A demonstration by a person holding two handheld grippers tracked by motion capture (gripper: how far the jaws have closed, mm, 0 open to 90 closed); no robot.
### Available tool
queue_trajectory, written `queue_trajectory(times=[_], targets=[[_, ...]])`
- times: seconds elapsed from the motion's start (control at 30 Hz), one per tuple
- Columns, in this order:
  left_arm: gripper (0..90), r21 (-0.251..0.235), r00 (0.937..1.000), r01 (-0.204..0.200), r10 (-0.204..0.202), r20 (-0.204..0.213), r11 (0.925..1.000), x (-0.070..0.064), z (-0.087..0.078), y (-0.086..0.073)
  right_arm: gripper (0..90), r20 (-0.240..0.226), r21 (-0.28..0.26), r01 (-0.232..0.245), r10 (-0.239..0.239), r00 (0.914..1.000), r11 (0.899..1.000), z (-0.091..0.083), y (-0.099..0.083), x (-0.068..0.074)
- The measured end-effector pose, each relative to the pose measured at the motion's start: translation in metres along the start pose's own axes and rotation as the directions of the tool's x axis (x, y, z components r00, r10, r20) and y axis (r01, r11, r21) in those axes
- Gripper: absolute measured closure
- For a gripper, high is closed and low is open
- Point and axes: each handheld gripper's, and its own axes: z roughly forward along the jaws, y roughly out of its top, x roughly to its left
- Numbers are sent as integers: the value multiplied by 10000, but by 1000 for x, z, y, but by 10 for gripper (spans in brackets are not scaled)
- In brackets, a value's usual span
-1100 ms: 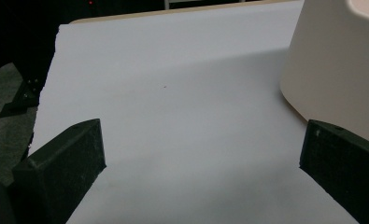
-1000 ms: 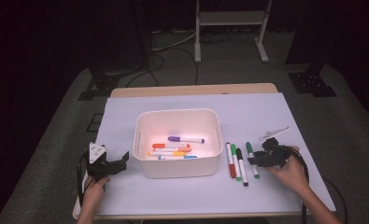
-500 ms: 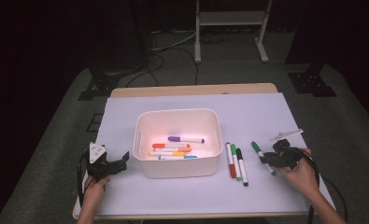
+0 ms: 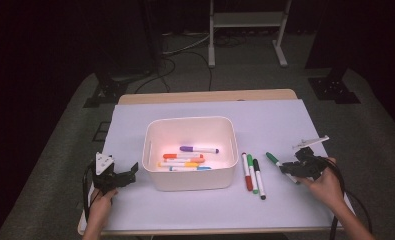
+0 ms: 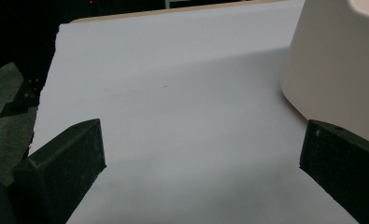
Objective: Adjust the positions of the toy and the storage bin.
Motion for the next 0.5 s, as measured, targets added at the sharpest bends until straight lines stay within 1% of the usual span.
queue_trajectory(times=[0.03,0.1,0.2,0.37,0.5], targets=[[0,-1,10000,-3,3,-1,10000,0,0,0,758,-89,-99,-4,3,10000,10000,-4,2,1],[0,-10,10000,-5,5,-4,10000,0,0,0,758,-206,-297,109,-115,9997,9995,-12,7,5],[0,-39,10000,2,-2,-10,10000,0,0,0,758,-500,-638,236,-269,9984,9977,-27,17,12],[0,-21,10000,-5,5,3,10000,0,0,0,758,-987,-1052,430,-535,9937,9935,-49,35,24],[0,-32,10000,6,-6,2,10000,0,0,0,758,-1151,-1359,631,-790,9902,9887,-65,50,35]])
